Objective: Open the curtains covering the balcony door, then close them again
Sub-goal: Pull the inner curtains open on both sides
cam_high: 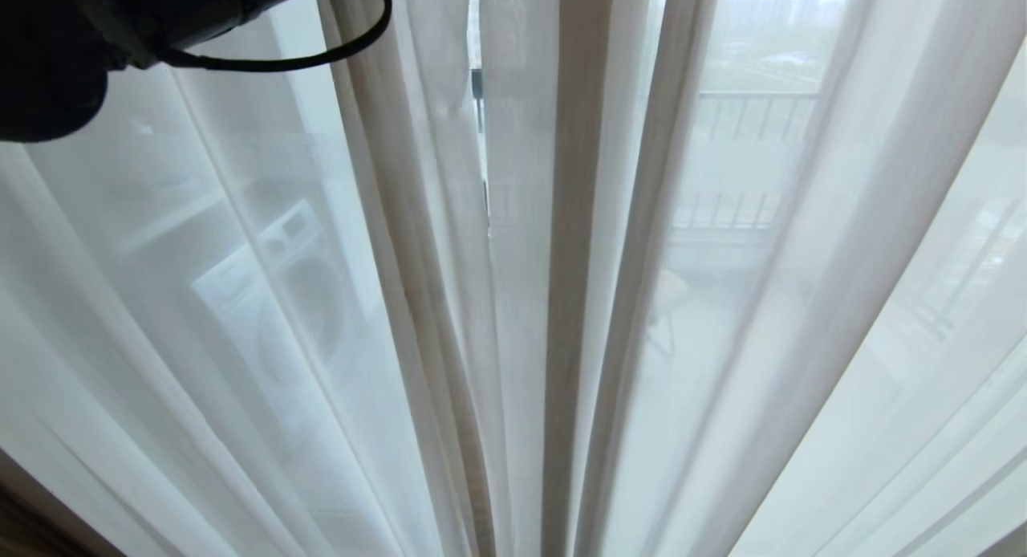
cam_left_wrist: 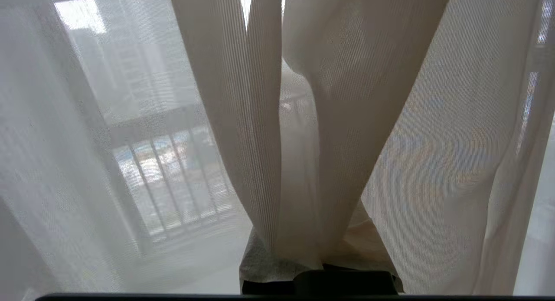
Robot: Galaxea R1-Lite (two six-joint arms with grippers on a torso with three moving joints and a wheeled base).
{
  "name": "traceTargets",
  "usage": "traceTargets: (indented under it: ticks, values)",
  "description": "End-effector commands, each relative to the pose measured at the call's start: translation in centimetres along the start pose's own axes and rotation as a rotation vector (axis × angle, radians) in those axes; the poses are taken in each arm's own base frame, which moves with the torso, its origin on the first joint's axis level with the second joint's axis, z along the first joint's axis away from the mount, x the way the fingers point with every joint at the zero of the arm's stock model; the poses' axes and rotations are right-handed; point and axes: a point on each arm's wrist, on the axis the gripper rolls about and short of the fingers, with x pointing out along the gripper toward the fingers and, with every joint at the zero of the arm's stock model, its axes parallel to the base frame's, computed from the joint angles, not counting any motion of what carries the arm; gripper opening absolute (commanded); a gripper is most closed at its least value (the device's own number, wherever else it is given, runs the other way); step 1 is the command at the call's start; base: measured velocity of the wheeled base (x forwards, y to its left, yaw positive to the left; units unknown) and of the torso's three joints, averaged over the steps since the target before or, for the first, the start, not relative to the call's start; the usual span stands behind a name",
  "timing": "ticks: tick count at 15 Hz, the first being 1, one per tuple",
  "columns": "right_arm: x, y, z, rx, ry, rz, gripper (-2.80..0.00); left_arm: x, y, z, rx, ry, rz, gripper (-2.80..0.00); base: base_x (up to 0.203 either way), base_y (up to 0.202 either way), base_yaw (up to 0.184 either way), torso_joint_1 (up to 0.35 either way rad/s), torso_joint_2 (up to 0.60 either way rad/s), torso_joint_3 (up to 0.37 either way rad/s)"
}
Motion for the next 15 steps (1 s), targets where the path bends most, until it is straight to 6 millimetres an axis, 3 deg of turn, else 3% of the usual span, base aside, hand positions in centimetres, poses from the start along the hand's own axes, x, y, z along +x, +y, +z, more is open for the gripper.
traceTargets:
  ticks: [1, 7, 15]
  values:
    - [0.0, 0.0, 0.0, 0.000, 0.000, 0.002, -2.80, -0.8, 0.2, 1.0, 0.017, -0.016, 0.032, -2.80, 0.000, 0.000, 0.000, 0.000, 0.00, 0.000]
    - [0.0, 0.0, 0.0, 0.000, 0.000, 0.000, -2.80, -2.3, 1.1, 2.2, 0.062, -0.005, 0.199, -2.80, 0.000, 0.000, 0.000, 0.000, 0.00, 0.000]
    - [0.0, 0.0, 0.0, 0.000, 0.000, 0.000, -2.80, -4.9, 6.1, 2.1, 0.146, 0.048, 0.443, -2.80, 0.000, 0.000, 0.000, 0.000, 0.00, 0.000]
